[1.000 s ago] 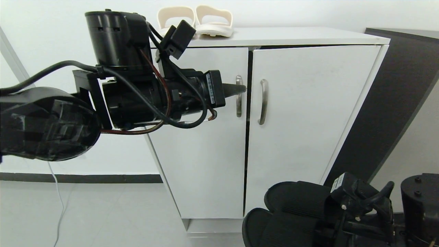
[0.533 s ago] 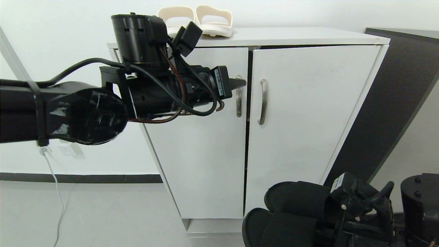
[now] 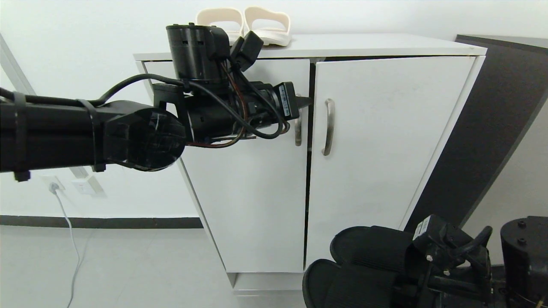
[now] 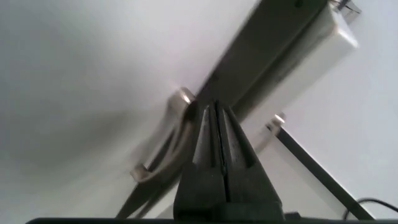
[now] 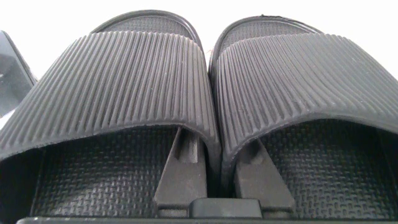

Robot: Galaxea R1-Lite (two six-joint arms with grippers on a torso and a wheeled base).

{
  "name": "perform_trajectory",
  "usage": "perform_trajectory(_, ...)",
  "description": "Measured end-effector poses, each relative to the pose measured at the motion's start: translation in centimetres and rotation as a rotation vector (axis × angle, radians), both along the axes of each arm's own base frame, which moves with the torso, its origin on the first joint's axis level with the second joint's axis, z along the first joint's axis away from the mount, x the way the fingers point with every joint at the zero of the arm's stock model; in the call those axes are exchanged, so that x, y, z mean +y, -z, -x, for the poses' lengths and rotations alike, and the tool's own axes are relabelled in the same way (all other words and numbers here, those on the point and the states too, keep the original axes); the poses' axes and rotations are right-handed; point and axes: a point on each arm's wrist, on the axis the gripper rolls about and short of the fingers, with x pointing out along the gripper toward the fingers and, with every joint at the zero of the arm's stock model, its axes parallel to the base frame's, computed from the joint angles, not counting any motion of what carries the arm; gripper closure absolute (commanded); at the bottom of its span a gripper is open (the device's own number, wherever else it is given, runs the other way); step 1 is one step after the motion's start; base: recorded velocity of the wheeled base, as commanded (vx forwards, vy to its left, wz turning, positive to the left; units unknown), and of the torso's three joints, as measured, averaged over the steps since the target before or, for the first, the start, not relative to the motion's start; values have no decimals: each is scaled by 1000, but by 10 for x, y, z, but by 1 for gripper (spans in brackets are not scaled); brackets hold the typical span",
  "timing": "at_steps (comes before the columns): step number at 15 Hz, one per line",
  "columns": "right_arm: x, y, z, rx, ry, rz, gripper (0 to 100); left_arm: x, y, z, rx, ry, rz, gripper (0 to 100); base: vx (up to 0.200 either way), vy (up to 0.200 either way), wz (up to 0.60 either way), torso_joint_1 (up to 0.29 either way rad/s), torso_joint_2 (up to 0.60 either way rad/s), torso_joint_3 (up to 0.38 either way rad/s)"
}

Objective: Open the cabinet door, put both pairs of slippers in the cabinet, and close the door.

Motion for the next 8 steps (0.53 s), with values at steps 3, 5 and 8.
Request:
perform_trajectory(3, 0, 0, 0, 0, -1, 0, 100, -5, 2, -7, -1, -11, 1, 100, 0, 0, 0, 0, 0, 0)
perform_trajectory(5, 0, 0, 0, 0, -1, 1, 100, -7, 4, -11, -3, -9, 3, 100, 0, 0, 0, 0, 0, 0)
perform_trajectory(8, 0, 0, 0, 1, -1, 2, 100, -10, 7, -16, 5, -11, 8, 100, 0, 0, 0, 0, 0, 0)
